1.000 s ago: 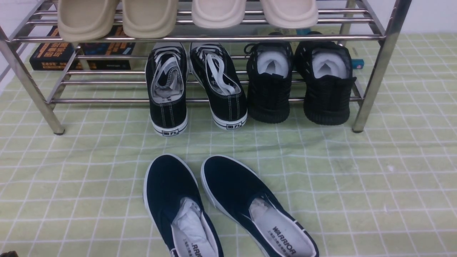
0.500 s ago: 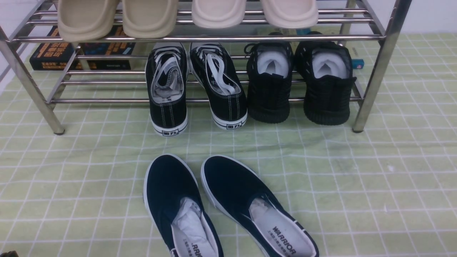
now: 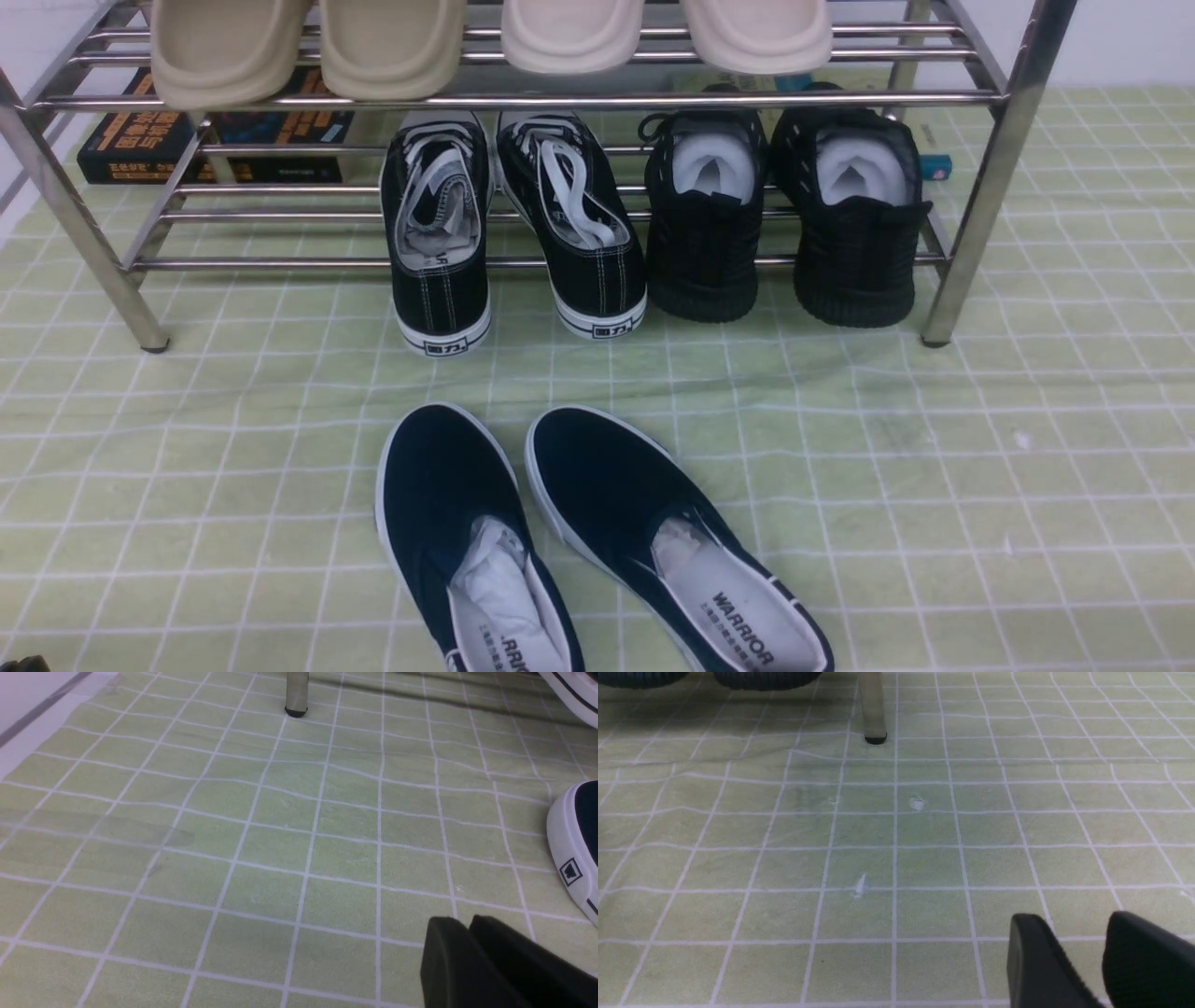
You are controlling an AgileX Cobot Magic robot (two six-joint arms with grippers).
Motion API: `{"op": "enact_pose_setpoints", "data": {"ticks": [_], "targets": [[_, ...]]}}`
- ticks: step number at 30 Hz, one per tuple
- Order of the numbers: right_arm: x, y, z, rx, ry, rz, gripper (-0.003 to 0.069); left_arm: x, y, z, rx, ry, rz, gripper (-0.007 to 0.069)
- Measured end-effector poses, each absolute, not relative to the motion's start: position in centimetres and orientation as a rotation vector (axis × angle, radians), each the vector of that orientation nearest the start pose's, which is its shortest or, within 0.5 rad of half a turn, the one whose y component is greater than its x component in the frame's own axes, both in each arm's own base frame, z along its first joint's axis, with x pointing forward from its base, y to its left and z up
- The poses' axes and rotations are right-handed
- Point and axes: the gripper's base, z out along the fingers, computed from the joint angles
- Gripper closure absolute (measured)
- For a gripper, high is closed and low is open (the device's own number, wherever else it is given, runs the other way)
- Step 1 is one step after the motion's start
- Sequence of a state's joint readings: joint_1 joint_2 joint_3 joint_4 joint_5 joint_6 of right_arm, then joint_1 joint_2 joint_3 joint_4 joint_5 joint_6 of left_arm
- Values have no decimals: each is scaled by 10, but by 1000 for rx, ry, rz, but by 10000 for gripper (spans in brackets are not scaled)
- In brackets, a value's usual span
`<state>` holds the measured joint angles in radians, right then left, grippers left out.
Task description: Take the shoes off the shelf with your hand from the green coffee tablecloth.
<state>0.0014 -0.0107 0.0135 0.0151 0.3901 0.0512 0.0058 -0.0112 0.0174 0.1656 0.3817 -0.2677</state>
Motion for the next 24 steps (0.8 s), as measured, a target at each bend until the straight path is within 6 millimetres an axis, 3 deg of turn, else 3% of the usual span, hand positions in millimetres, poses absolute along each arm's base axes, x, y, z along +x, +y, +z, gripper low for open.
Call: {"op": "enact_pose_setpoints", "data": {"ticks": [24], "targets": [[52, 1, 174, 56, 1876, 51, 419, 52, 6, 174, -154, 1860, -17, 527]]}}
